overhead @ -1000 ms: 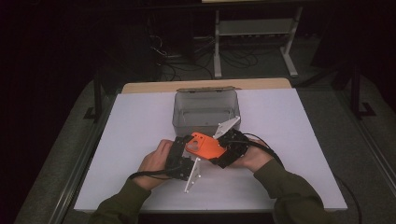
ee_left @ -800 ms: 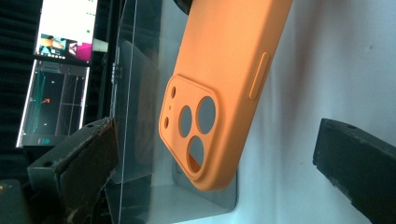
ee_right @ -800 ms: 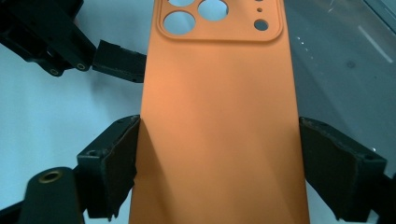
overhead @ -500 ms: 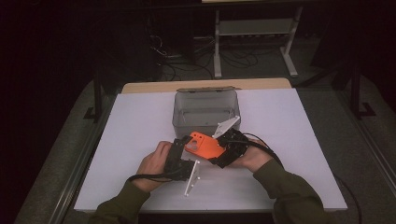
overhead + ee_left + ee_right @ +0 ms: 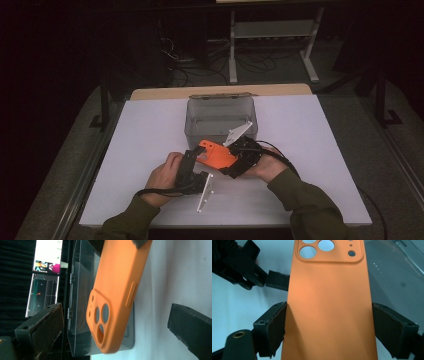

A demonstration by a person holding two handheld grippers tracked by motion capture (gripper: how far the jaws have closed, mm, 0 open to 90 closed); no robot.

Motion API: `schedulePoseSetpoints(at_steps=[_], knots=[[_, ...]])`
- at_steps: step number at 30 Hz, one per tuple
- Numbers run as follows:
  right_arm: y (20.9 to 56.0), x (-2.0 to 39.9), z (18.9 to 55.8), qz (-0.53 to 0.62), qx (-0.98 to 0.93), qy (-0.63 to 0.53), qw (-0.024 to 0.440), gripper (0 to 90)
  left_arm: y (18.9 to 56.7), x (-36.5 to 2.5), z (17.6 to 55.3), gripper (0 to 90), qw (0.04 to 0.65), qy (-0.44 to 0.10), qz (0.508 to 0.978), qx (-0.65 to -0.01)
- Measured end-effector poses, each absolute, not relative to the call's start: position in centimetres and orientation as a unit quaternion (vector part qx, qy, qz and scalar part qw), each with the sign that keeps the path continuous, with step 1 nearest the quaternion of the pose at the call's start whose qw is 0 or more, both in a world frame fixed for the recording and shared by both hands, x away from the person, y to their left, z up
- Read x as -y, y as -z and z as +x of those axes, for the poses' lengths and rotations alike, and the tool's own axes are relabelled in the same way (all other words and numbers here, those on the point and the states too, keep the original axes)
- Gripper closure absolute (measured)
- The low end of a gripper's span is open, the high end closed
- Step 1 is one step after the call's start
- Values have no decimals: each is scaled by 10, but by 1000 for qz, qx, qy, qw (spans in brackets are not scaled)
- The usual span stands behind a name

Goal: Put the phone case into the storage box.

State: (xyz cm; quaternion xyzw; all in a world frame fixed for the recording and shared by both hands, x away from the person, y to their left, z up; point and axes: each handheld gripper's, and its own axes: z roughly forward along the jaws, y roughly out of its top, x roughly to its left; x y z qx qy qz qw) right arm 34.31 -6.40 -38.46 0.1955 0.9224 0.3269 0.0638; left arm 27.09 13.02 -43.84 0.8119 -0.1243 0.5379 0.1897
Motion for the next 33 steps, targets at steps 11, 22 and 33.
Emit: schedulePoseSetpoints(at_steps=[11,22,33], knots=[[380,49,348,185,-925,-325,58,157,440,-131,271,0,177,-555,803,131],[381,38,354,180,-928,-322,51,157,446,-129,273,0,166,-560,800,136],[381,37,353,175,-929,-322,54,157,447,-130,271,57,147,-571,794,145]])
